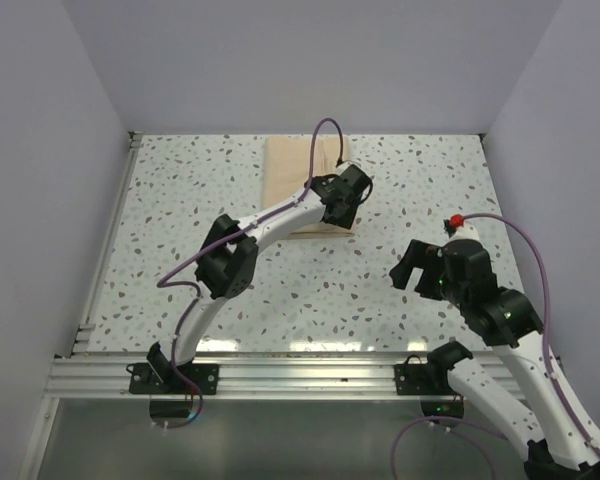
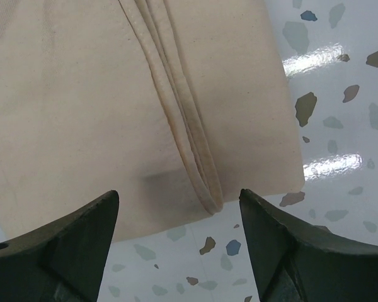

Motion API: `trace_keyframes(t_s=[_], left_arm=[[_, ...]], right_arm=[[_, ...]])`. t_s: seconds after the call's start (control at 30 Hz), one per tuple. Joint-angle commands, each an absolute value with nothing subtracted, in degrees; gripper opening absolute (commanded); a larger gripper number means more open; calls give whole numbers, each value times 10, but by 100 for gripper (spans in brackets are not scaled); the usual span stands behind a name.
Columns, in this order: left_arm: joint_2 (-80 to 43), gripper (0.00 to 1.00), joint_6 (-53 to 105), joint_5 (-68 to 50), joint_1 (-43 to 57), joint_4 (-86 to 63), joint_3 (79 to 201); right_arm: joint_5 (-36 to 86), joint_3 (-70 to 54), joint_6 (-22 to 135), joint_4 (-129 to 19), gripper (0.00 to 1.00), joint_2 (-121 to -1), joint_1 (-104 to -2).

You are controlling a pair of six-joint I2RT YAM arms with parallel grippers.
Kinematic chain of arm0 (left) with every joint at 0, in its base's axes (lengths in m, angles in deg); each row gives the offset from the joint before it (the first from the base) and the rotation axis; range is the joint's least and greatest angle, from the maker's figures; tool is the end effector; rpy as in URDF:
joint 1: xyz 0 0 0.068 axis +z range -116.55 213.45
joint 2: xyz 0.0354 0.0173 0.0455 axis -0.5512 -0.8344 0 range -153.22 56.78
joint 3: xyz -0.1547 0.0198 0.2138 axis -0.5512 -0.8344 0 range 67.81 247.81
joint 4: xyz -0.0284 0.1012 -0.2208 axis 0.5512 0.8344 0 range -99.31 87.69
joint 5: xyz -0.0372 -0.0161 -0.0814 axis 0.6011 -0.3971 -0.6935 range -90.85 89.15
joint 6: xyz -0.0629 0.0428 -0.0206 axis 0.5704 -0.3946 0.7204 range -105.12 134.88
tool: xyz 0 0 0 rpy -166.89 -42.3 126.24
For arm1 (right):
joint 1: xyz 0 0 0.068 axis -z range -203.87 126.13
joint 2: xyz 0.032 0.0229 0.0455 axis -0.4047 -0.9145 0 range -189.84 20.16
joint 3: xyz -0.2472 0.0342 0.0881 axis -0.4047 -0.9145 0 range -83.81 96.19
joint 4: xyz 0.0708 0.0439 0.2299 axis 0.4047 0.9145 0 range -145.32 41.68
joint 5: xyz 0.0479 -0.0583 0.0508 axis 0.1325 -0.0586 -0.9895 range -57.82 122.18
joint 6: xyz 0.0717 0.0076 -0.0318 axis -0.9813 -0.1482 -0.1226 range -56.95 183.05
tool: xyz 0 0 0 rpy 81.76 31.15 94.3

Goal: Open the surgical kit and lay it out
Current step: Open the surgical kit at the center of the board.

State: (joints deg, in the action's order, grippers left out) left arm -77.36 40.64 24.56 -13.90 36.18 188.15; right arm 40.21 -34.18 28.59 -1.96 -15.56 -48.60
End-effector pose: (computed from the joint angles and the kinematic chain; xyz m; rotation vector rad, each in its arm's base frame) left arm 0.3612 -0.3492 0.1848 0.3106 2.4410 0.0432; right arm 0.1195 0.0446 0.2859 0.2686 2.2656 0.3926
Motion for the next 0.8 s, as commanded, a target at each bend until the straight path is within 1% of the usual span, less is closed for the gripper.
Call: trace_keyframes(t_s=[0.0,0.13,0.17,0.27,0.47,0.6,0.63,0.7,0.73,0.77], left_arm=[[-772,80,395,269,-140,360,1884],[-779,71,379,269,-140,355,1891],[-780,63,376,268,-140,354,1895],[-788,54,366,268,-139,358,1902],[-801,58,356,257,-134,369,1900],[-802,58,347,252,-133,366,1892],[-802,55,347,251,-133,366,1893],[-802,45,344,250,-134,363,1894],[-803,32,344,252,-134,363,1896],[-804,24,344,252,-133,364,1899]], right_arm=[[404,-329,296,-32,98,-166,-487],[407,-336,294,-50,98,-175,-486],[408,-337,294,-53,98,-178,-486],[408,-338,289,-69,98,-193,-486],[404,-336,269,-104,98,-230,-486],[395,-341,255,-126,98,-252,-486],[390,-342,253,-131,98,-259,-486],[385,-342,246,-136,98,-265,-487],[382,-342,243,-137,98,-269,-487],[381,-342,239,-137,98,-269,-487]])
